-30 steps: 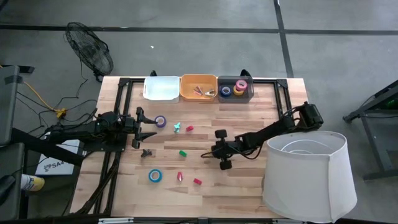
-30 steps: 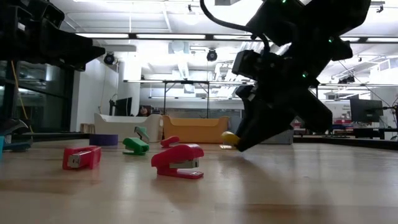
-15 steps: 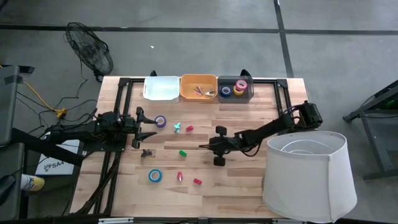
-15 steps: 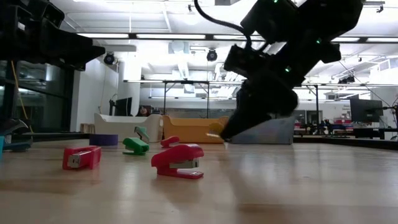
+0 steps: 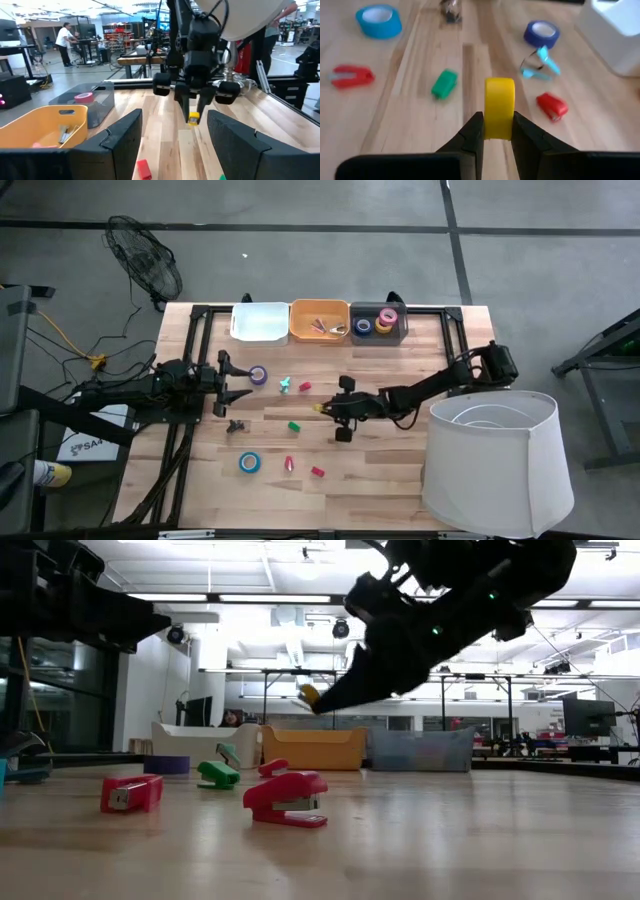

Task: Pick and place Stapler, Stapler remover, tape
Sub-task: Put the yellow stapler into the white bin

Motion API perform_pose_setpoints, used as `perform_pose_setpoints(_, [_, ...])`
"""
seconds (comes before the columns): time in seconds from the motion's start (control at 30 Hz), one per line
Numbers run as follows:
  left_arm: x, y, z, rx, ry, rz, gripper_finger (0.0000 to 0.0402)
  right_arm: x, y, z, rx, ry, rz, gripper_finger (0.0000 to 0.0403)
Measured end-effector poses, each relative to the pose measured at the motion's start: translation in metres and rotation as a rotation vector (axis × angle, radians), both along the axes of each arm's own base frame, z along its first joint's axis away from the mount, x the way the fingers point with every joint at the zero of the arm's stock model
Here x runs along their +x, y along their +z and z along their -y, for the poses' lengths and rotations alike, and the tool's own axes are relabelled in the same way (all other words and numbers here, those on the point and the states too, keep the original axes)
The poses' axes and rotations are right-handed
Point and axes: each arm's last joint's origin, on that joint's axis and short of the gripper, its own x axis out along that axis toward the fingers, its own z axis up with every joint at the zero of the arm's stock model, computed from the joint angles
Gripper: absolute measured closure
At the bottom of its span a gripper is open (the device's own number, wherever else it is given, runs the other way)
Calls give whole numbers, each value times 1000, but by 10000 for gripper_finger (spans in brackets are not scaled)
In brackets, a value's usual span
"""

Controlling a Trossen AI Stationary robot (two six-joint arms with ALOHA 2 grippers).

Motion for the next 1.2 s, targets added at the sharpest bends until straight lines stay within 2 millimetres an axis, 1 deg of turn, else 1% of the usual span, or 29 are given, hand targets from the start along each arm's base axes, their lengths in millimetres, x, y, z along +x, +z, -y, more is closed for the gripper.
perform_pose_setpoints(0.1, [0,0,-1,27,40,-1,181,3,4,11,4,-27,45,340])
perform_pose_setpoints(0.27, [-1,1,-5,68,163,2,181,8,12,30,-16,-44,130,340])
perform_pose_setpoints(0.37, [-1,8,-5,92,190,67,181,11,20,40,-7,-23,208,340])
perform_pose_setpoints(0.47, [0,13,-5,122,203,111,181,13,25,47,-28,-20,266,340])
perform_pose_setpoints(0.63, [8,13,-8,126,258,92,181,22,40,56,-57,11,322,340])
perform_pose_setpoints(0.77, [18,18,-8,121,253,115,181,30,56,62,-105,50,368,340])
perform_pose_setpoints(0.87, [28,19,-9,144,251,45,181,35,65,68,-109,76,391,340])
perform_pose_setpoints(1.07, [56,33,-11,196,248,15,181,37,73,83,-133,81,409,340])
perform_pose_setpoints(1.13, [65,36,-11,212,229,1,181,37,73,87,-128,101,413,340])
perform_pose_setpoints(1.2, [75,43,-12,214,227,3,181,37,73,89,-134,111,409,340])
